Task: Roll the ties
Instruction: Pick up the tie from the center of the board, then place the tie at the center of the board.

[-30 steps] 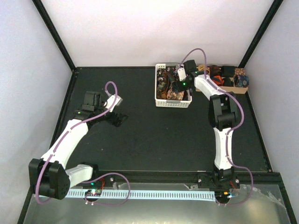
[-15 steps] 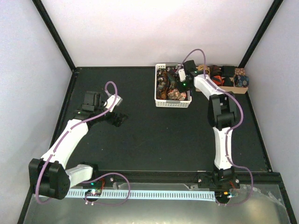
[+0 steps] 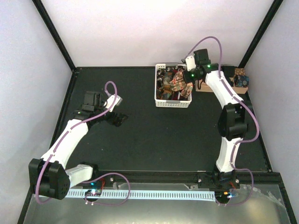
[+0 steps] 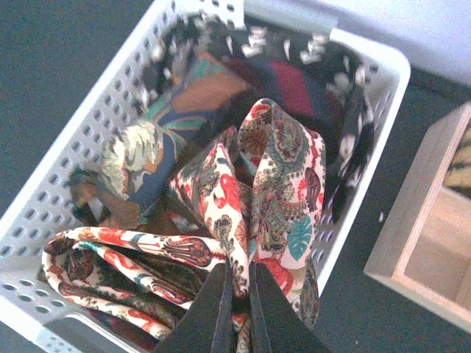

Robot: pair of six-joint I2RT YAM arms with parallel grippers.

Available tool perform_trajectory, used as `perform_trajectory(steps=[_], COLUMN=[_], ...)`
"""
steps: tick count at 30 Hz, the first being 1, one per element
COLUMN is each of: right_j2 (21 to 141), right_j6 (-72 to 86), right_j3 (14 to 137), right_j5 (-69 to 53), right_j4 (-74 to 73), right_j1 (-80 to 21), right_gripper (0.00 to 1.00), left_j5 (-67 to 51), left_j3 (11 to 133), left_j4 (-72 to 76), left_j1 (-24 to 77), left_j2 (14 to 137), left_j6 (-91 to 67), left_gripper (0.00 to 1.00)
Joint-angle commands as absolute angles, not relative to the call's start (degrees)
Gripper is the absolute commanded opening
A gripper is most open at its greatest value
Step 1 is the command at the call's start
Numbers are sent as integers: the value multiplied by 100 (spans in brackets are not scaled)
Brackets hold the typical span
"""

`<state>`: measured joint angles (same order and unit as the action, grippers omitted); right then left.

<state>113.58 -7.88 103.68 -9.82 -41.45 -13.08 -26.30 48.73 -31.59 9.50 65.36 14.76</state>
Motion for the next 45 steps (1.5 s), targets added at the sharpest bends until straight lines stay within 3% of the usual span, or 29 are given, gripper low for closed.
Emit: perform_trajectory(steps=[1,16,25,31,32,34,35,37,45], right_j2=[11040,10620,9899,9068,8926,8670,8561,8462,9550], right_j6=[-837,-965,-2247,-3033,-3244,-3506,-3516,-3549,-2707], right_j3=[10994,12535,12320,11011,10680,9902,9456,8763,8530], right_j5=[-1442,-1414,-3415,-4462,-4538,-4307,-4006,-3503,-2883], right_j4=[-4186,-4353,-5311,-5818,-5919,-5919,-5774,-5564,-5491], right_j1=[-1272,-1272,-1275,-1283,-1283,-1275,-1260,-1194,-619], right_gripper=[1,1,1,1,7,38,59,87,96], left_j5=[-2587,-2405,-2358,-2313,-2304,-2310,-2318,-2373,-2725], left_j3=[5119,5091,5114,5166,5175,5214,5226,5274,5579], left_j4=[-3037,-2981,-2990,-3012,-3024,-3077,-3092,-3126,-3244], left_j1=[967,971,967,958,958,950,949,951,950], left_j2=[6447,6387,6360,6380,6382,6373,6369,6365,6572], left_j6=[1393,1363,1450,1507,1518,1594,1640,1734,1746], left_gripper=[99,99,99,99,99,99,99,99,99])
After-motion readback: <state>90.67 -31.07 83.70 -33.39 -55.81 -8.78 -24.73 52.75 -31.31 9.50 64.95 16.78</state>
